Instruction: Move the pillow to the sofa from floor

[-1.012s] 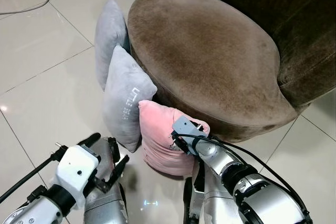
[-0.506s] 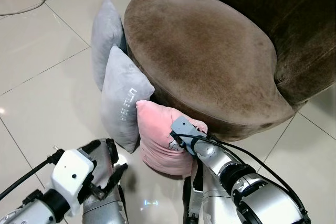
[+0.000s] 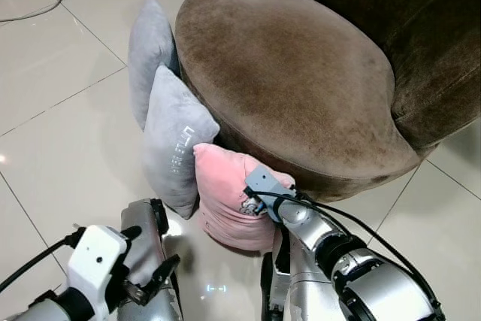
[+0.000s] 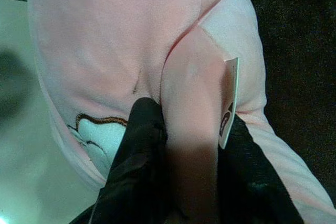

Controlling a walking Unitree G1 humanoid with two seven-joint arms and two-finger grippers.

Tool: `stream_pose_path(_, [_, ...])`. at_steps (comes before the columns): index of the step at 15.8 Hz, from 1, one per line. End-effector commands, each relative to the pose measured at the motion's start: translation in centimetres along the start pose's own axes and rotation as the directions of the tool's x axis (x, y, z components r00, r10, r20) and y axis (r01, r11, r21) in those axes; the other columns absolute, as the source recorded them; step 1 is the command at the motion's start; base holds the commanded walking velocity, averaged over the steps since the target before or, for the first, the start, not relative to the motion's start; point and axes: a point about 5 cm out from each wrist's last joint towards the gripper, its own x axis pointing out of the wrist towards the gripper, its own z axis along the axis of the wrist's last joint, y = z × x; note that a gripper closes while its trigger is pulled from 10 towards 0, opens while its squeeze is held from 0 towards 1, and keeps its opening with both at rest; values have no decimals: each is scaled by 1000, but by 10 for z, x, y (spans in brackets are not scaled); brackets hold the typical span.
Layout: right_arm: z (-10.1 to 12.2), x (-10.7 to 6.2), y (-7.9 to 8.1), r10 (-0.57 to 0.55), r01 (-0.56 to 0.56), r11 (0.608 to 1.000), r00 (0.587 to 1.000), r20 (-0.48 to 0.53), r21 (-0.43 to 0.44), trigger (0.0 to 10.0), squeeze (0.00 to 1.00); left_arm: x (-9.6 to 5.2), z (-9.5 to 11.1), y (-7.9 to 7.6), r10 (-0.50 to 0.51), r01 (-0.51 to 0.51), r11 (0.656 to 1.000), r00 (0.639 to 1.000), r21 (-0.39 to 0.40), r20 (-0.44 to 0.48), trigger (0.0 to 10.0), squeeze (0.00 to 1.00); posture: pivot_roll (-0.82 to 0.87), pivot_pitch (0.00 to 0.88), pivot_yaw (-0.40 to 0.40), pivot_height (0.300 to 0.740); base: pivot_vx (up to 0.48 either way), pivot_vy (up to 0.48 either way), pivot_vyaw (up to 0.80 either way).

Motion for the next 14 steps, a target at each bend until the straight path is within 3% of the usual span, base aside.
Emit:
stream_pose_path(1, [-11, -1, 6, 31, -30, 999, 999, -43, 20, 0, 0, -2, -3, 2, 16, -16, 1000, 1000, 3, -25, 10000, 0, 130, 253, -114, 485, 0, 0, 0])
stream_pose_path(11, [-13, -4, 11, 84, -87, 991, 996, 32, 104, 0, 0, 4, 0, -1, 27, -27, 1000, 1000, 10, -4, 10000, 0, 121, 230, -122, 485, 0, 0, 0])
stream_pose_path(12, [-8, -4, 12, 75, -87, 988, 993, 92, 127, 0, 0, 6, -1, -1, 30, -30, 1000, 1000, 10, 0, 10000, 0, 117, 223, -124, 485, 0, 0, 0])
stream_pose_path(13, [-6, -4, 12, 82, -101, 980, 990, 114, 170, 10000, 0, 9, -1, -2, 32, -32, 999, 999, 13, 5, 10000, 0, 118, 214, -126, 485, 0, 0, 0])
stream_pose_path(14, [-7, -5, 13, 102, -117, 982, 989, 111, 146, 10000, 0, 10, -1, -2, 32, -32, 999, 999, 13, 8, 10000, 0, 117, 207, -126, 485, 0, 0, 0])
